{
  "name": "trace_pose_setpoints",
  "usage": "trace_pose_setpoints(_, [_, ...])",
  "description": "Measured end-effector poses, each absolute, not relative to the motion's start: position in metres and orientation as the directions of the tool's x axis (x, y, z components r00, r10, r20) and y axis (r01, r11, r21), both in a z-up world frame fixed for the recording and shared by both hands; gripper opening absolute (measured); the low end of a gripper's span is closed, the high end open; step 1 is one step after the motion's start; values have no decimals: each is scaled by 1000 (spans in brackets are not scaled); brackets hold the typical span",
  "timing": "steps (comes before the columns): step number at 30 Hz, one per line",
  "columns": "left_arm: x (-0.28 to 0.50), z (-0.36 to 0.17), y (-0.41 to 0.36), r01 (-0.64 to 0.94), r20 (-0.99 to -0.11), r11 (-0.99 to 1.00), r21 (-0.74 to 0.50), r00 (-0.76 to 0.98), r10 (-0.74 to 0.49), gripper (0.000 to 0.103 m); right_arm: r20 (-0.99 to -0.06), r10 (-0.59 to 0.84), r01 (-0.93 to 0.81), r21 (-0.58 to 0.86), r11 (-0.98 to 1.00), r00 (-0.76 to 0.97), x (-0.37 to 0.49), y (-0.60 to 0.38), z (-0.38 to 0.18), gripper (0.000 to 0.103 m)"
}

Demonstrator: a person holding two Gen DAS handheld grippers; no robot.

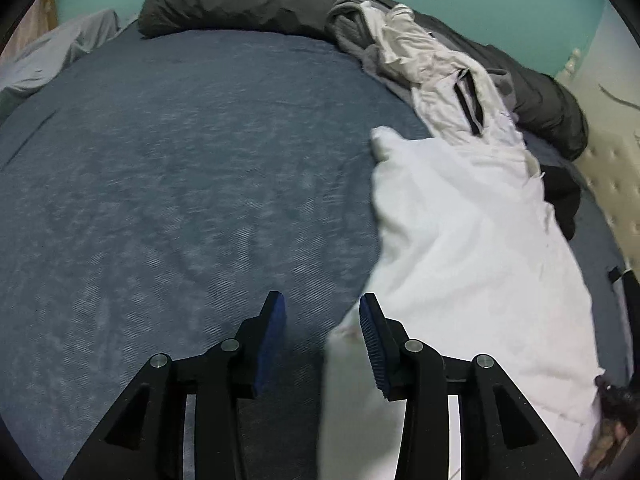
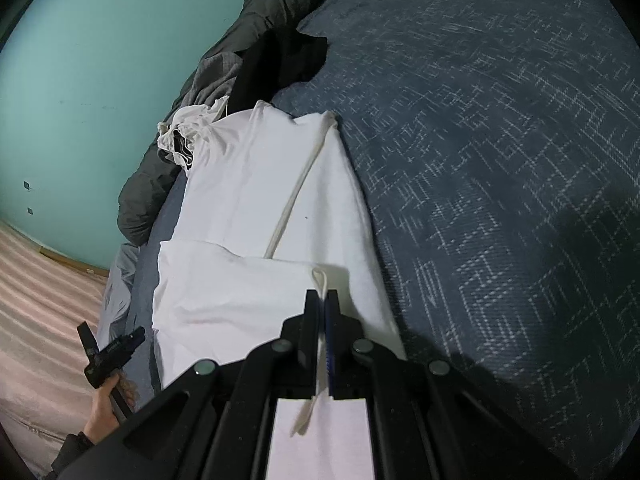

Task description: Fold clothes

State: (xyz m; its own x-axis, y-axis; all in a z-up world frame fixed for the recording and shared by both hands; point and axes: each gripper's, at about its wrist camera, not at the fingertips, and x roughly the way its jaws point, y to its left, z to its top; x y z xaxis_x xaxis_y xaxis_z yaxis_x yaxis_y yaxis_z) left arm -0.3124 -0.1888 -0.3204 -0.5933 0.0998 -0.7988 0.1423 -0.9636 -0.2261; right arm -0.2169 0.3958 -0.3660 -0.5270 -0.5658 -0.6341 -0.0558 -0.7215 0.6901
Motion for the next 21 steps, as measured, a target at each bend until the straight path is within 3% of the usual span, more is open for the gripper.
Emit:
trace_pose_setpoints(7, [-330,-338,-181,121,-830,-966,-226,-543,127,41,-632,-577,-57,698,-714,-517,-218,395,-370,2])
trace_pose_setpoints(8, [-330,-340,-182,120,-832,-965,-234,-537,135,36,-632,-578,-56,698,-714,-516,-218,395,-370,2])
trace_pose_setpoints(9, [-330,-342,-182,117,-836,-965,-237,-531,141,15,-632,-579,-54,698,-714,-515,-219,394,-370,2])
trace_pose_setpoints(10, [-329,-344,-181,108,-840,-967,-232,-524,143,2,-631,-580,-52,699,-714,-514,-219,393,-369,2])
trace_pose_setpoints(21, [-316,-342,-197,174,-834,-951,-255,-537,125,0,-636,-577,-59,697,-715,-512,-219,394,-371,2])
